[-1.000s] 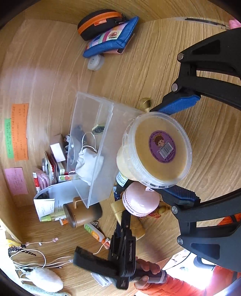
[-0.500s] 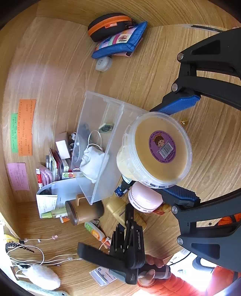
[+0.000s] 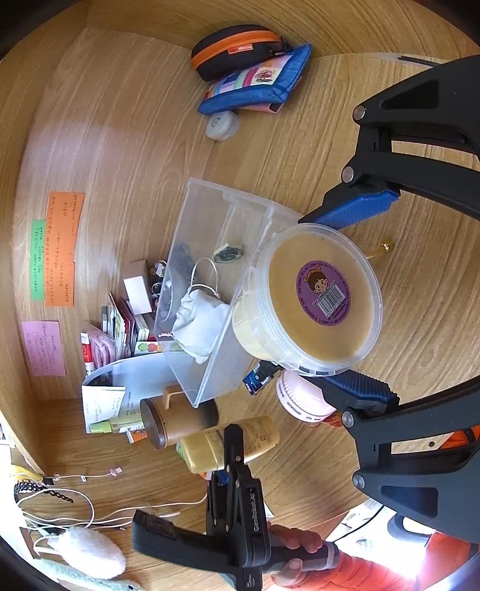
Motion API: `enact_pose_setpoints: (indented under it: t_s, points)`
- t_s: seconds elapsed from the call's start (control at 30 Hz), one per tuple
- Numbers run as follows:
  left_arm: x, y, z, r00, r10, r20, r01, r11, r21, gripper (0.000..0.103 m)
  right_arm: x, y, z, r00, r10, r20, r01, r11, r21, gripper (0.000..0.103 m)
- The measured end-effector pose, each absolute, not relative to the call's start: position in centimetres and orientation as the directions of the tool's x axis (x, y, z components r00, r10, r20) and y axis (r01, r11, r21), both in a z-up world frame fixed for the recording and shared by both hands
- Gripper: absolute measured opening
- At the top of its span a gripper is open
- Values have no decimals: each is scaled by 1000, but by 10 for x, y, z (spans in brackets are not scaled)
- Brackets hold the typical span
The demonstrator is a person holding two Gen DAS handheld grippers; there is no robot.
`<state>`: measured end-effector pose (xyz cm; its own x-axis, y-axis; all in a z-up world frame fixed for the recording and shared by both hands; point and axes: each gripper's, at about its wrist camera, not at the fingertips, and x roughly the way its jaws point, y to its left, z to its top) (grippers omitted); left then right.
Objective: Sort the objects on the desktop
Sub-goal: 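Carry the sunscreen bottle with the left gripper and the cream jar with the right gripper into the box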
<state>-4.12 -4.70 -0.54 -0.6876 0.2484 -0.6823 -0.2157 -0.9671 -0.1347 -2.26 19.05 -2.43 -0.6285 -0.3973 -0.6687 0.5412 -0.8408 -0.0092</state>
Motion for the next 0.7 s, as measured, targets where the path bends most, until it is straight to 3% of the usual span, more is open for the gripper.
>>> enact_pose_setpoints:
  t_s: [0.7]
  points:
    - [-60,-52,58,-754,292,-589,-241,-956,-166,25,-67,189,11,-670,-391,-631,534,-845,-44,66]
